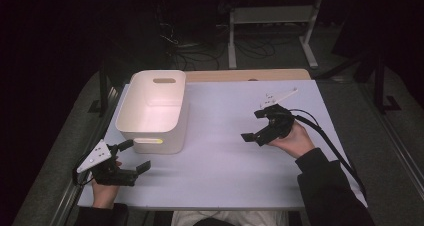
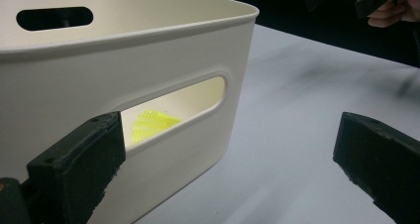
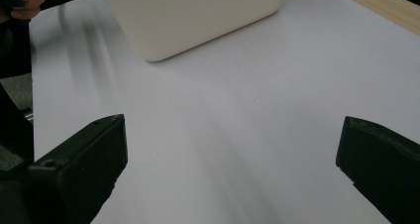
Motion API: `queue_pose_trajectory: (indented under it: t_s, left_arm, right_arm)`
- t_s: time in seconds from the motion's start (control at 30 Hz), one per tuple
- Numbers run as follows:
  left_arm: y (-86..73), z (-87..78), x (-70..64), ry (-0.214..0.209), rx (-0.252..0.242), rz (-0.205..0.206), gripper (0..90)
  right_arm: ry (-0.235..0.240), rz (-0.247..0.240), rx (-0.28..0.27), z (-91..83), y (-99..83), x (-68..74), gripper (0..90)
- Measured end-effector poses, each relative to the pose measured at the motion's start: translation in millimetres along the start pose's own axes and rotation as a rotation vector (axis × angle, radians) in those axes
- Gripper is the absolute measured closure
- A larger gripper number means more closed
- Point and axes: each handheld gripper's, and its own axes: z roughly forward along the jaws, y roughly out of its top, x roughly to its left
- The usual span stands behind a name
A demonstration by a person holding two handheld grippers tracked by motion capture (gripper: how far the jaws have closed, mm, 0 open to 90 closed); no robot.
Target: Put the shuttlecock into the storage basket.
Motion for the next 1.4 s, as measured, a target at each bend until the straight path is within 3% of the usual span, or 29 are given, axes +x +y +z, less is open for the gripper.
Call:
queue_pose_trajectory:
  t_s: [1.4]
  left_arm:
    - [-0.2,-0.3,-0.1,0.0,0.008,0.002,0.0]
  right_arm:
    - [-0.08,0.113,-0.06,-44.2,-73.9,-17.3,0.0]
